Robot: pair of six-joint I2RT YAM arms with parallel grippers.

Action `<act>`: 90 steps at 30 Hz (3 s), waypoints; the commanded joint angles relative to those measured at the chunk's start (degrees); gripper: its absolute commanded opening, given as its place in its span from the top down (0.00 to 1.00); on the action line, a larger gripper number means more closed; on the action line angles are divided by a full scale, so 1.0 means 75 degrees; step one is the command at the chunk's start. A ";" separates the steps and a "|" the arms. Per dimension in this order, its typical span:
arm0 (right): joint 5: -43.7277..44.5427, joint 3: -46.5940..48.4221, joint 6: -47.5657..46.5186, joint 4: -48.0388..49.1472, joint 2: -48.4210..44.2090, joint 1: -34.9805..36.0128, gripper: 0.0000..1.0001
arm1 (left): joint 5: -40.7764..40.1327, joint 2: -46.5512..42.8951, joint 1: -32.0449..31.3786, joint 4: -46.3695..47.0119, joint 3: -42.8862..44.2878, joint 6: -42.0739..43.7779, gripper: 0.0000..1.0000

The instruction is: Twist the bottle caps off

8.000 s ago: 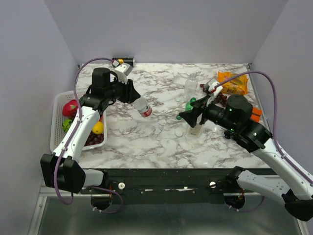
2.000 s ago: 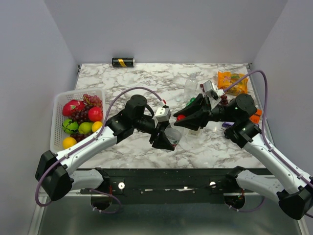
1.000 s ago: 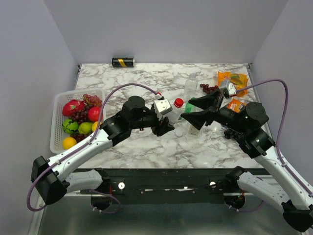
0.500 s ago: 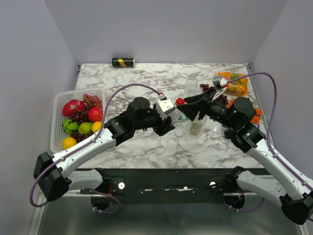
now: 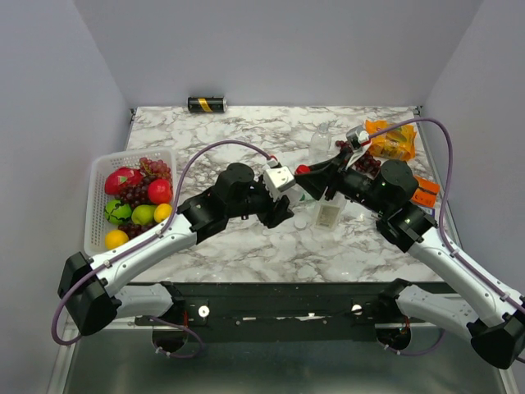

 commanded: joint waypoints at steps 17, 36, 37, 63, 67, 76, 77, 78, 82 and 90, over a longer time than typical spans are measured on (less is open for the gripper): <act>0.0334 0.0181 -0.0079 0.0187 0.0052 0.0068 0.99 | 0.0245 0.0146 -0.0118 -0.0094 0.0261 0.0183 0.70; -0.6567 -0.0077 -0.2106 0.0234 -0.0078 -0.0096 0.99 | 0.7568 -0.0099 0.0280 -0.0787 0.0929 0.1063 0.67; -0.6882 -0.0042 -0.2095 0.0234 0.0004 -0.0096 0.99 | 0.7697 -0.0123 0.0315 -0.0681 0.0871 0.0854 0.67; 0.0074 -0.0112 -0.0901 -0.0845 -0.1460 -0.0108 0.41 | 0.0997 -0.0334 0.0316 -0.0246 0.0425 0.0125 0.67; 0.0052 -0.0112 -0.0431 -0.0282 -0.1215 -0.0073 0.45 | 0.0609 -0.0205 0.0316 -0.0234 0.0425 -0.0027 0.68; -0.0182 0.0041 -0.0068 0.0421 -0.0640 0.0045 0.46 | 0.0456 0.0076 0.0327 -0.0317 0.0472 -0.0051 0.69; -0.0275 0.0064 -0.0044 0.0445 -0.0593 0.0045 0.46 | 0.0479 0.0076 0.0316 -0.0317 0.0483 -0.0051 0.69; -0.0299 0.0087 -0.0021 0.0468 -0.0546 0.0056 0.46 | 0.0468 0.0088 0.0304 -0.0317 0.0472 -0.0051 0.69; -0.0230 0.0111 0.0003 0.0504 -0.0359 0.0057 0.46 | 0.0468 0.0100 0.0281 -0.0328 0.0472 -0.0051 0.69; 0.0216 0.0286 -0.0091 0.0305 -0.0218 0.0068 0.46 | 0.0456 0.0170 0.0198 -0.0363 0.0484 -0.0051 0.69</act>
